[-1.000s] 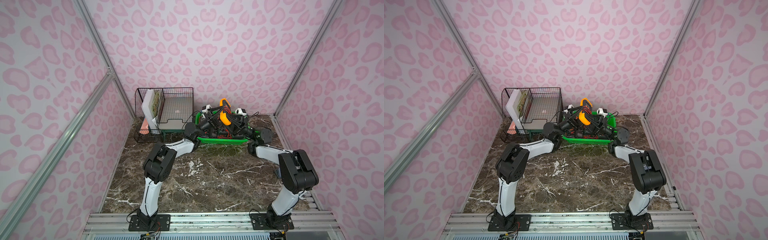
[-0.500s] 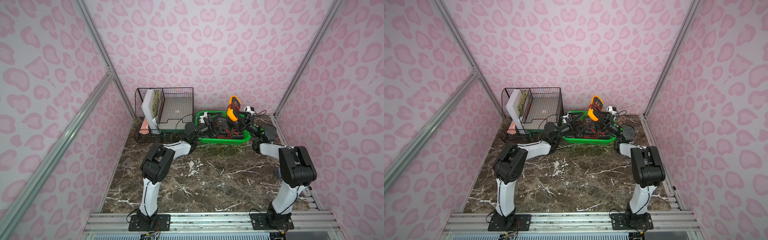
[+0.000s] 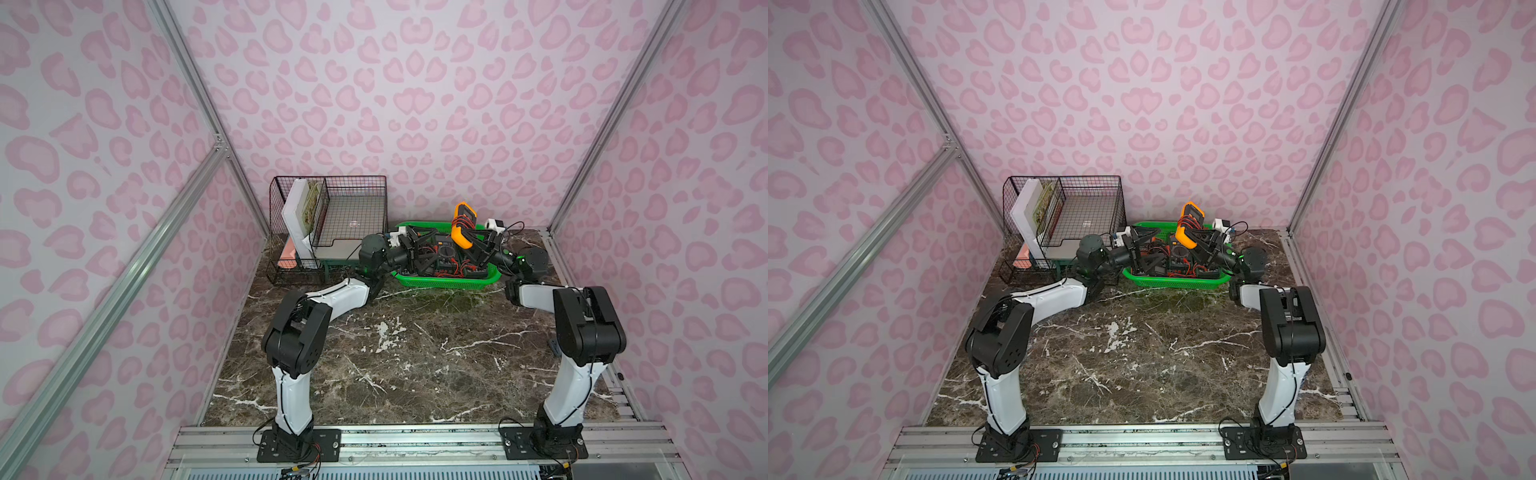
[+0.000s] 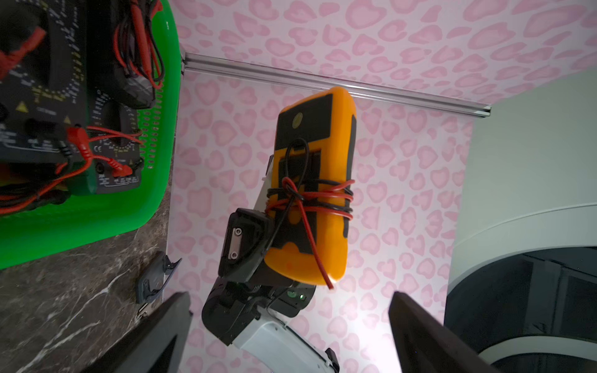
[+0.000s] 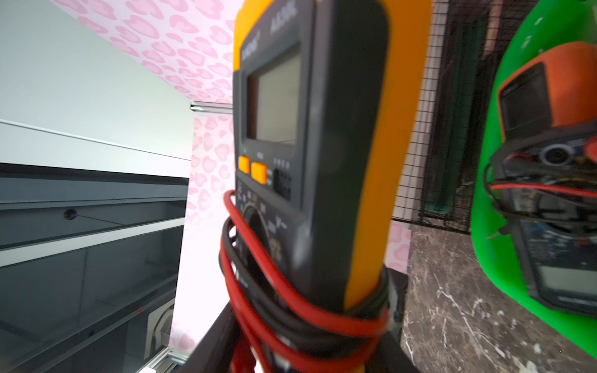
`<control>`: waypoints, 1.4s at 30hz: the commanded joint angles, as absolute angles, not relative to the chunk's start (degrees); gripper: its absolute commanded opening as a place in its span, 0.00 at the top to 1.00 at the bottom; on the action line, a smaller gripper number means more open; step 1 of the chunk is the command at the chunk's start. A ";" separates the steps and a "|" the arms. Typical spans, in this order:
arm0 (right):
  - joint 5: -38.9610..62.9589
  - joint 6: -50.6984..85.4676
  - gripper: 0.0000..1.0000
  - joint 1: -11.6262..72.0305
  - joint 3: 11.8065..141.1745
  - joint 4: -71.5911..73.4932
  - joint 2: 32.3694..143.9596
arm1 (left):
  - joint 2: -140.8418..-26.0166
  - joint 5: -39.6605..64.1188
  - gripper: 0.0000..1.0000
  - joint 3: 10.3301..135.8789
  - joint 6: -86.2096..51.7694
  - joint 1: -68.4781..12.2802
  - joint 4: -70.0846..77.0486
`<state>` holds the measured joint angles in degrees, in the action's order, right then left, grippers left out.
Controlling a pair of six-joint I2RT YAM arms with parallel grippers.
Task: Put the multimeter into the basket
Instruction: Pick up the multimeter from the center of the board, then place the multimeter in the basket.
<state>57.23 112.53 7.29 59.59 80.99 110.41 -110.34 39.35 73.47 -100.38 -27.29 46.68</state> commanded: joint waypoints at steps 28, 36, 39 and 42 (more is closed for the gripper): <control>48.96 46.01 0.77 8.42 85.30 -4.55 116.60 | -110.84 52.47 0.02 92.12 -78.27 -29.26 19.43; 44.88 38.58 0.48 9.82 90.81 -15.57 118.30 | -109.06 51.51 0.01 93.23 -74.34 -30.04 13.52; 43.39 37.24 0.18 9.98 91.47 -17.60 117.63 | -108.12 50.49 0.01 93.66 -72.55 -30.15 10.97; 42.63 36.57 0.03 9.92 91.67 -18.60 116.55 | -107.35 49.93 0.01 94.46 -70.57 -30.23 8.11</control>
